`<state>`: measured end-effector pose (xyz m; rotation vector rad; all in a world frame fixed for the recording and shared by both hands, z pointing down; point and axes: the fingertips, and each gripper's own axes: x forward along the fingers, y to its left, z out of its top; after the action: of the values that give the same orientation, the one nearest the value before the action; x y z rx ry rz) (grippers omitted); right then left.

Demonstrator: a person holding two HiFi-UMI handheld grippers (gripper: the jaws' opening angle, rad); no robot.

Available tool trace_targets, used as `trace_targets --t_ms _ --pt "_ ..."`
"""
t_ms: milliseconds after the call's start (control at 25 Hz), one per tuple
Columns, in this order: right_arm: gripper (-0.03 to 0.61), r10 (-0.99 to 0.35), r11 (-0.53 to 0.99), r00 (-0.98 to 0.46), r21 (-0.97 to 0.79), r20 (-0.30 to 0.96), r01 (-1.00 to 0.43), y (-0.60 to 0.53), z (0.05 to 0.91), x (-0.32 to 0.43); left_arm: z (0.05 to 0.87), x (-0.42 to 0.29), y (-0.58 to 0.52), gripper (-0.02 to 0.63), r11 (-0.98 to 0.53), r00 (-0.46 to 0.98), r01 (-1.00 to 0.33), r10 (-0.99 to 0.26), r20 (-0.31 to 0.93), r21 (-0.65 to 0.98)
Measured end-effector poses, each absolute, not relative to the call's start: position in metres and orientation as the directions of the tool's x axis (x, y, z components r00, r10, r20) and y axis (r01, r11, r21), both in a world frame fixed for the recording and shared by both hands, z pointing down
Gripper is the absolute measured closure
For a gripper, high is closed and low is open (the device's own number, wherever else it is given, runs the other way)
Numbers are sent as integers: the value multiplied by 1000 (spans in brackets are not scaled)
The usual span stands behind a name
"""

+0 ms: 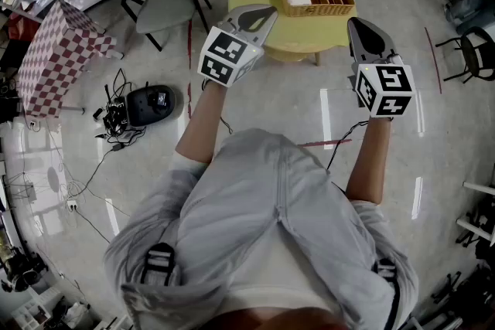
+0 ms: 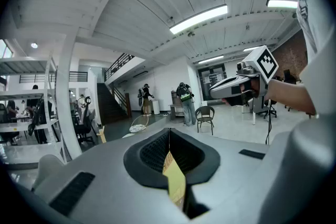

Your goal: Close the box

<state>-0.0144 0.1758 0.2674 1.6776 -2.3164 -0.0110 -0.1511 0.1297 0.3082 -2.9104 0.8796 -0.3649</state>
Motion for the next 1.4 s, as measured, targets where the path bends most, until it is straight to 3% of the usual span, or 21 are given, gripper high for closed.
trace_targets --t_ms 360,1120,1400 --pt "555 -936 328 -306 112 172 -938 183 264 -7 315 -145 137 584 -832 806 -537 -554 208 -135" --pt "555 -874 450 -418 93 247 -888 197 302 38 340 -100 159 584 -784 744 -608 -618 254 -128" --pt "555 -880 447 -423 77 215 -891 187 305 57 348 -84 151 584 -784 743 -609 -616 263 -117"
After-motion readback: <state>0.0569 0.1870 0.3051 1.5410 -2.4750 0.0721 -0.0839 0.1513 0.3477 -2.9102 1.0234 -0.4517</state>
